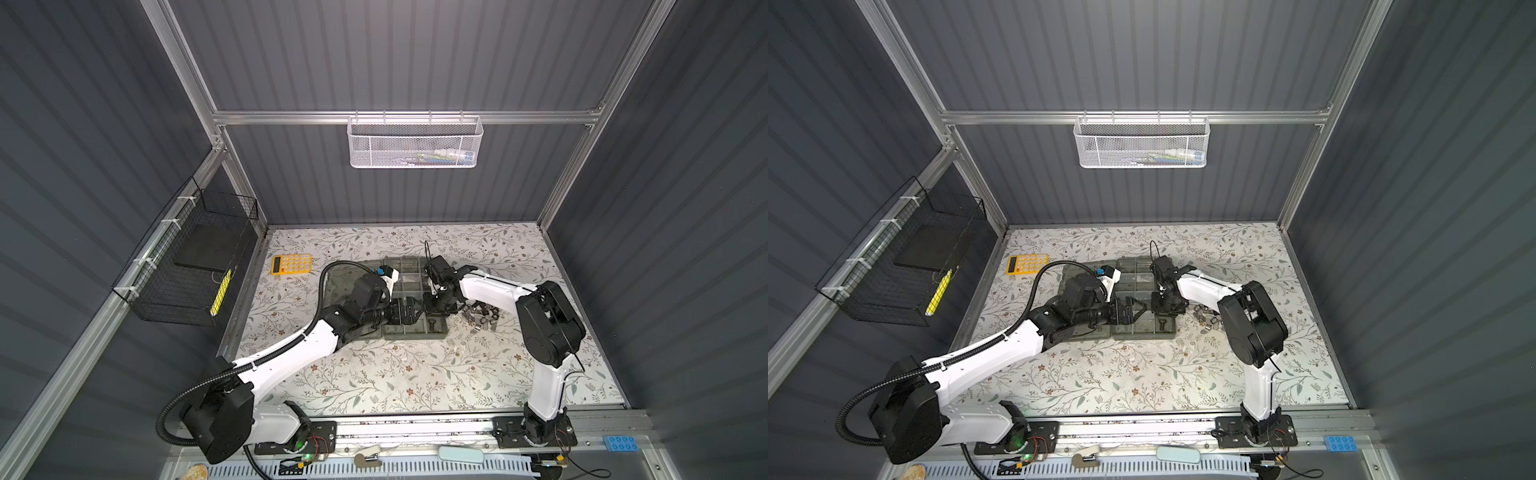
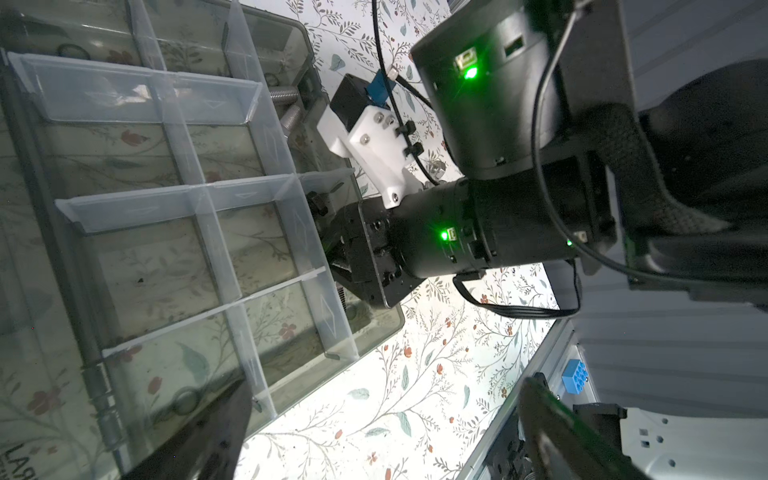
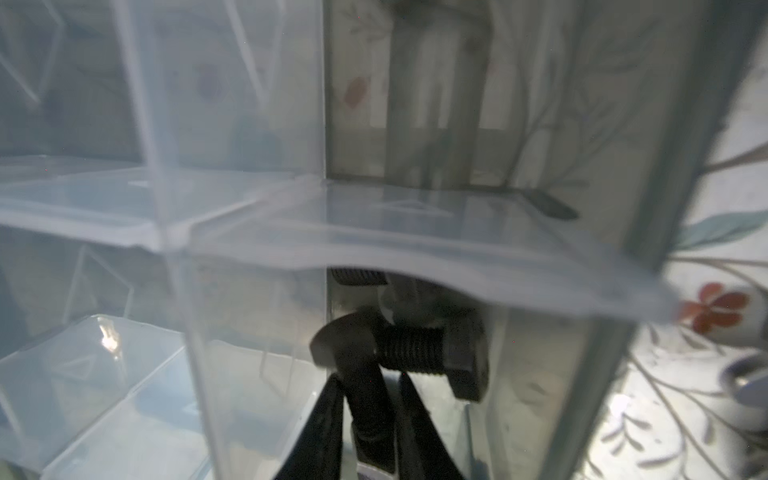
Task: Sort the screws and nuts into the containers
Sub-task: 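Lower the black bolt into the compartment and open the right gripper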
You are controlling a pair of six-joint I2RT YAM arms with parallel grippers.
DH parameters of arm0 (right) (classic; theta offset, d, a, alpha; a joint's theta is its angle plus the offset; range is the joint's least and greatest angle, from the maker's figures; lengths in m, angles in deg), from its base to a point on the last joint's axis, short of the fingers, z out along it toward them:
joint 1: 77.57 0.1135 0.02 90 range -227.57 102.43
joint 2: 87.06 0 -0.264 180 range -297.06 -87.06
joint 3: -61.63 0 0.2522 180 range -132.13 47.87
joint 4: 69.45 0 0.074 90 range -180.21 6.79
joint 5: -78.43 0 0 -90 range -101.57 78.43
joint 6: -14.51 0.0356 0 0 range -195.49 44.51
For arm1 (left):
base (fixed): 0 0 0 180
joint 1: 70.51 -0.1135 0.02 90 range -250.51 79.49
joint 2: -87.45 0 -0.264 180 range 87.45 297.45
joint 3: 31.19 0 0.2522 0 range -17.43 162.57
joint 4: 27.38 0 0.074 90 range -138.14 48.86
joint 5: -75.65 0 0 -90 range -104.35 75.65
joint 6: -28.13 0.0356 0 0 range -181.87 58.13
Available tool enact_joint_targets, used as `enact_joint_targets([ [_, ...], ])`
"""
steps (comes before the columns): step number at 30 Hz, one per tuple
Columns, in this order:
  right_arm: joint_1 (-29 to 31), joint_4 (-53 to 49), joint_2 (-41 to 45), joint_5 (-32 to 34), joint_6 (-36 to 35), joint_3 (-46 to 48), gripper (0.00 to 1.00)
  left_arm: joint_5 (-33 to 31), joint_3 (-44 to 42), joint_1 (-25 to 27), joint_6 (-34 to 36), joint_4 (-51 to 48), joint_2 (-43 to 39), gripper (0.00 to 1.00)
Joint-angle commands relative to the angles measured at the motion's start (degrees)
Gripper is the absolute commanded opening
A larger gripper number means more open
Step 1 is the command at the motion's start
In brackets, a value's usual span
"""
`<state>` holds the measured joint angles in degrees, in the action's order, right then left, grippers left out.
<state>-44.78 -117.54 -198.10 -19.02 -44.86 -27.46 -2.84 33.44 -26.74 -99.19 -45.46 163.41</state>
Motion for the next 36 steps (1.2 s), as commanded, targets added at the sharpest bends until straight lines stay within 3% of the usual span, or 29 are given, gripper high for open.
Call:
enact_joint_targets([
  [1, 0.1, -0.7, -0.8, 0.9, -0.2, 0.0, 0.28, -0.4, 0.7, -0.3, -0.3, -0.8, -0.3, 1.0],
  [16, 0.1, -3.0, 2.1, 2.1, -0.7, -1.9, 0.42, -0.6, 0.5, -0.2, -0.4, -0.9, -0.6, 1.0],
  [36, 0.1, -6.6, 8.4, 5.5, -1.5, -3.8, 0.51, -0.6, 2.0, -0.2, -0.1, -1.8, -1.7, 1.0],
])
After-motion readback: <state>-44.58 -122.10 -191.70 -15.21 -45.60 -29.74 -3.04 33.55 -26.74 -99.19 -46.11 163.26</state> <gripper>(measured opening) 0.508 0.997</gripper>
